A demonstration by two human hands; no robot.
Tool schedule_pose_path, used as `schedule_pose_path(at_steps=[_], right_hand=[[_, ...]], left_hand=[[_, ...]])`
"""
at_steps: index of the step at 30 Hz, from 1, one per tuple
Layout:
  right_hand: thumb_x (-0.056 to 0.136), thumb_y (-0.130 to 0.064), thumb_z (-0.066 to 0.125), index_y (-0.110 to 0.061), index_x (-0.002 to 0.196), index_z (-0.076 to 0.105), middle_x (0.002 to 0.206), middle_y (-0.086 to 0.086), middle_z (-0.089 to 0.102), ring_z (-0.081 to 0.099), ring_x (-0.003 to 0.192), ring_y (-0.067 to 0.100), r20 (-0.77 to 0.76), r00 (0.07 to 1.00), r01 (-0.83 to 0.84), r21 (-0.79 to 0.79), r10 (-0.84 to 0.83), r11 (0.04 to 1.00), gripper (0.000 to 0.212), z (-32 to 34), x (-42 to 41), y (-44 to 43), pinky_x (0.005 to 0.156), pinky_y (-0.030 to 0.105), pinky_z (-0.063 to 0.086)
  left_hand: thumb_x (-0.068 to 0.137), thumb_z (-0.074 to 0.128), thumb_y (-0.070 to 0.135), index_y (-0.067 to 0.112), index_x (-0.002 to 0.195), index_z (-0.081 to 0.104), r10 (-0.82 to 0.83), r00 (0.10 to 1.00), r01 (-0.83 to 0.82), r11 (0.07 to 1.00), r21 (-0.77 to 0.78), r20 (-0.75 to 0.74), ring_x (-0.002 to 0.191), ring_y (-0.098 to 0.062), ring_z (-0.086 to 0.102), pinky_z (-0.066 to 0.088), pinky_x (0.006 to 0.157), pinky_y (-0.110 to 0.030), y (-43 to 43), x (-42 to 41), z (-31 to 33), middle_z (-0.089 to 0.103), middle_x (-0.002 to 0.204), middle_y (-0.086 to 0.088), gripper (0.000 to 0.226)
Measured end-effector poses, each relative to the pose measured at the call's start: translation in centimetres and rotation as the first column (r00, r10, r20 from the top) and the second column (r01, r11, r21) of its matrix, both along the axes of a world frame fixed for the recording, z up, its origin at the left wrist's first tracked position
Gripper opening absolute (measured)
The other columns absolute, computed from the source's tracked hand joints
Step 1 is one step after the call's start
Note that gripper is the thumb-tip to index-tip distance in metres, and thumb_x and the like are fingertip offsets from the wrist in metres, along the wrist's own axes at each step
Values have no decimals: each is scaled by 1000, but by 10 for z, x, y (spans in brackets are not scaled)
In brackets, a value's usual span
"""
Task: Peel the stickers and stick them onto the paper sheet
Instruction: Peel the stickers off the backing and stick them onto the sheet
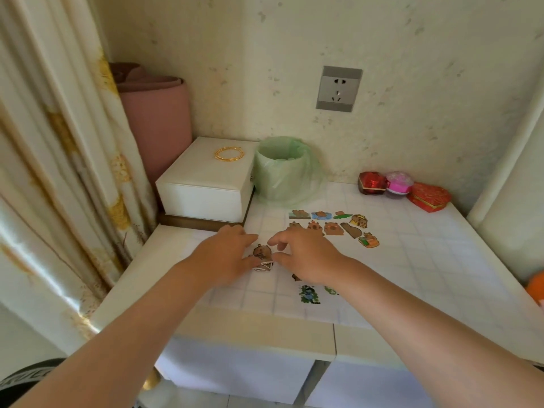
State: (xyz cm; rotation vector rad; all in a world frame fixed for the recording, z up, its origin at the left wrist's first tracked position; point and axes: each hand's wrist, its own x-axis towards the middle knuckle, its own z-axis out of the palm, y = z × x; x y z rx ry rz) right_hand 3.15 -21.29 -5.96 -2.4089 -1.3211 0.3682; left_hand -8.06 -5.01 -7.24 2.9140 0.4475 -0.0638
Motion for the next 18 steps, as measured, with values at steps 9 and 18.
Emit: schedule_pose_path(at_steps=[9,18], right_hand=[[89,-38,70,-30,119,67,109,-7,60,58,97,11,-73,993,93,43,-90,995,32,-7,-6,21,61,19,35],[86,-22,78,-23,94,73,85,-3,73,57,50,11,-566,799,352,168,-202,921,9,2,0,20,50,21,43]], left_hand=[[86,66,50,34,118,63,18,997,-8,992,-129,77,107,-11,47,47,87,-32,4,-2,1,56,109,9,36],[89,68,25,25,85,69,250,951,-90,786,-612,180,67,-11,61,47,61,-24,0,2,13,72,80,2,3]])
